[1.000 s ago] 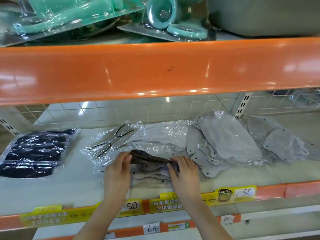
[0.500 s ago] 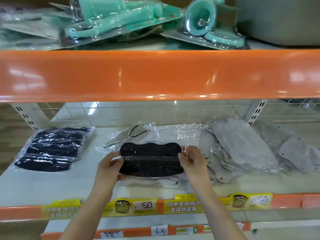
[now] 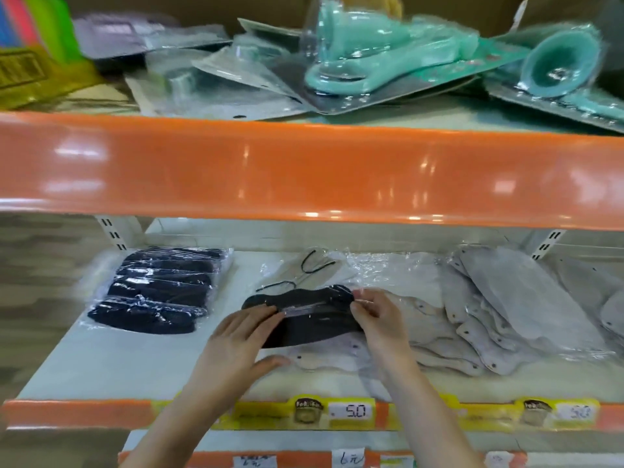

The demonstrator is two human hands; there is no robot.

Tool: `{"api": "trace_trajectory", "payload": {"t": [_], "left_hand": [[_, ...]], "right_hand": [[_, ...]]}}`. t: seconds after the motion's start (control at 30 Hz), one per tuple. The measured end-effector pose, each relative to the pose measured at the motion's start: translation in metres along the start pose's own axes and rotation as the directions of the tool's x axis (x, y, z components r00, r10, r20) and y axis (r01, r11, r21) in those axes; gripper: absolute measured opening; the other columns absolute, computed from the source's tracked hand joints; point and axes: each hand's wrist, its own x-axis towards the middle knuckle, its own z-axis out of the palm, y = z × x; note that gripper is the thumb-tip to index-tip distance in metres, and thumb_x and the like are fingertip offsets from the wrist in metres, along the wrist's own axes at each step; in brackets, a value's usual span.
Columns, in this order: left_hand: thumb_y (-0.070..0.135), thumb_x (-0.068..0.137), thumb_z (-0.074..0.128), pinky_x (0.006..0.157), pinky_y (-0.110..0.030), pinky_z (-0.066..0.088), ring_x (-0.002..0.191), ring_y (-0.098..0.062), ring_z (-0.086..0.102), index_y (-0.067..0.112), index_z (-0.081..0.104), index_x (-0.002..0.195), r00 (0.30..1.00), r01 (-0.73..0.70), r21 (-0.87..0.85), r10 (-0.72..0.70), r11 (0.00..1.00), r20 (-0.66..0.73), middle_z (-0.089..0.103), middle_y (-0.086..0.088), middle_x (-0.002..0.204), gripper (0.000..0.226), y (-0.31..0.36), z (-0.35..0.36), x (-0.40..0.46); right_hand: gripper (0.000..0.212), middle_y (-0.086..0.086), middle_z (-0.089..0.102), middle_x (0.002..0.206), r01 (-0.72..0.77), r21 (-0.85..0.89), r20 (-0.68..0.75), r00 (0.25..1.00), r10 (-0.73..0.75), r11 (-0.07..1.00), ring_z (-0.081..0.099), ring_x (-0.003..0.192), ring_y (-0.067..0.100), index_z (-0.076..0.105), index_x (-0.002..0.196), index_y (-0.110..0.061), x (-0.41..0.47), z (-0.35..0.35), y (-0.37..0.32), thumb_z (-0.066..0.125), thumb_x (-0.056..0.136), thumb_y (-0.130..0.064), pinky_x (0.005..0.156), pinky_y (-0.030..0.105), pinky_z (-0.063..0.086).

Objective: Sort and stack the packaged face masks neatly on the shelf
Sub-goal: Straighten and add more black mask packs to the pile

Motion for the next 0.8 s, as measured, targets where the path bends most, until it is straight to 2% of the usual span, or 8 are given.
{"api": "trace_trajectory", "payload": {"t": [0.1, 0.17, 0.27, 0.4, 0.47, 0.53, 0.67, 0.8], "left_hand": [[0.029, 0.081, 0.051, 0.086, -0.029, 0.040, 0.097, -0.022, 0.064, 0.014, 0.071, 0.107, 0.996, -0.005, 0.020, 0.006, 1.000, -0.085, 0.069, -0.002, 0.109, 0.036, -0.016, -0.007, -0.005], [0.018, 0.078, 0.049, 0.080, -0.029, 0.044, 0.088, -0.022, 0.067, 0.012, 0.074, 0.098, 0.985, 0.005, 0.034, 0.001, 0.999, -0.172, 0.071, -0.002, 0.100, 0.033, -0.028, -0.014, -0.007], [0.011, 0.078, 0.049, 0.072, -0.032, 0.053, 0.081, -0.023, 0.070, 0.010, 0.075, 0.093, 0.974, 0.027, 0.059, -0.013, 0.998, -0.227, 0.072, -0.003, 0.092, 0.031, -0.048, -0.027, -0.009], [0.009, 0.073, 0.050, 0.067, -0.031, 0.054, 0.081, -0.024, 0.070, 0.010, 0.074, 0.092, 0.974, 0.083, 0.077, -0.064, 0.994, -0.216, 0.072, -0.001, 0.090, 0.031, -0.080, -0.040, -0.017], [0.003, 0.063, 0.067, 0.068, -0.032, 0.054, 0.083, -0.024, 0.070, 0.009, 0.074, 0.092, 0.975, 0.108, 0.077, -0.090, 0.991, -0.204, 0.072, -0.001, 0.092, 0.031, -0.096, -0.046, -0.022], [-0.001, 0.057, 0.074, 0.072, -0.035, 0.054, 0.086, -0.025, 0.070, 0.009, 0.074, 0.093, 0.976, 0.112, 0.075, -0.096, 0.991, -0.193, 0.072, -0.002, 0.096, 0.037, -0.111, -0.051, -0.027], [0.010, 0.075, 0.045, 0.082, -0.036, 0.050, 0.094, -0.025, 0.068, 0.009, 0.074, 0.097, 0.976, 0.092, 0.101, -0.069, 0.991, -0.209, 0.072, -0.003, 0.102, 0.037, -0.145, -0.056, -0.042], [0.007, 0.076, 0.043, 0.088, -0.037, 0.043, 0.103, -0.027, 0.066, 0.007, 0.073, 0.102, 0.976, 0.111, 0.133, -0.083, 0.985, -0.203, 0.071, -0.006, 0.107, 0.040, -0.180, -0.049, -0.055]], "right_hand": [[0.017, 0.007, 0.064, 0.091, 0.030, -0.108, 0.092, 0.996, -0.020, 0.994, 0.057, 0.076, 0.016, 0.060, 0.099, -0.014, -0.005, 0.019, 0.005, 0.055, 0.091, 0.001, 0.066, 0.019, 0.044], [0.021, 0.002, 0.060, 0.095, 0.156, -0.312, 0.073, 0.987, -0.140, 0.937, 0.056, 0.087, 0.018, 0.058, 0.108, -0.010, -0.008, 0.036, 0.012, 0.059, 0.089, -0.001, 0.074, 0.022, 0.043], [0.031, 0.001, 0.060, 0.108, 0.469, -0.635, 0.127, 0.847, -0.515, 0.614, 0.057, 0.103, 0.024, 0.059, 0.113, -0.011, -0.016, 0.065, 0.022, 0.058, 0.086, -0.028, 0.085, 0.035, 0.045], [0.045, 0.002, 0.059, 0.122, 0.633, -0.731, 0.357, 0.673, -0.648, 0.256, 0.047, 0.115, 0.022, 0.064, 0.111, -0.016, -0.032, 0.106, 0.022, 0.052, 0.082, -0.049, 0.098, 0.036, 0.035], [0.049, -0.002, 0.061, 0.118, 0.694, -0.689, 0.460, 0.640, -0.615, 0.208, 0.051, 0.112, 0.018, 0.064, 0.112, -0.017, -0.038, 0.126, 0.024, 0.051, 0.080, -0.052, 0.101, 0.035, 0.035], [0.045, -0.005, 0.064, 0.108, 0.718, -0.665, 0.518, 0.642, -0.565, 0.206, 0.059, 0.100, 0.015, 0.062, 0.110, -0.020, -0.042, 0.146, 0.025, 0.049, 0.077, -0.048, 0.092, 0.031, 0.045], [0.038, -0.007, 0.064, 0.097, 0.718, -0.660, 0.536, 0.657, -0.531, 0.222, 0.063, 0.084, 0.016, 0.061, 0.107, -0.023, -0.041, 0.185, 0.033, 0.053, 0.070, -0.020, 0.072, 0.026, 0.054], [0.043, -0.007, 0.065, 0.098, 0.707, -0.687, 0.518, 0.640, -0.568, 0.170, 0.063, 0.088, 0.016, 0.068, 0.105, -0.022, -0.034, 0.218, 0.037, 0.059, 0.065, -0.008, 0.077, 0.025, 0.050]]}}
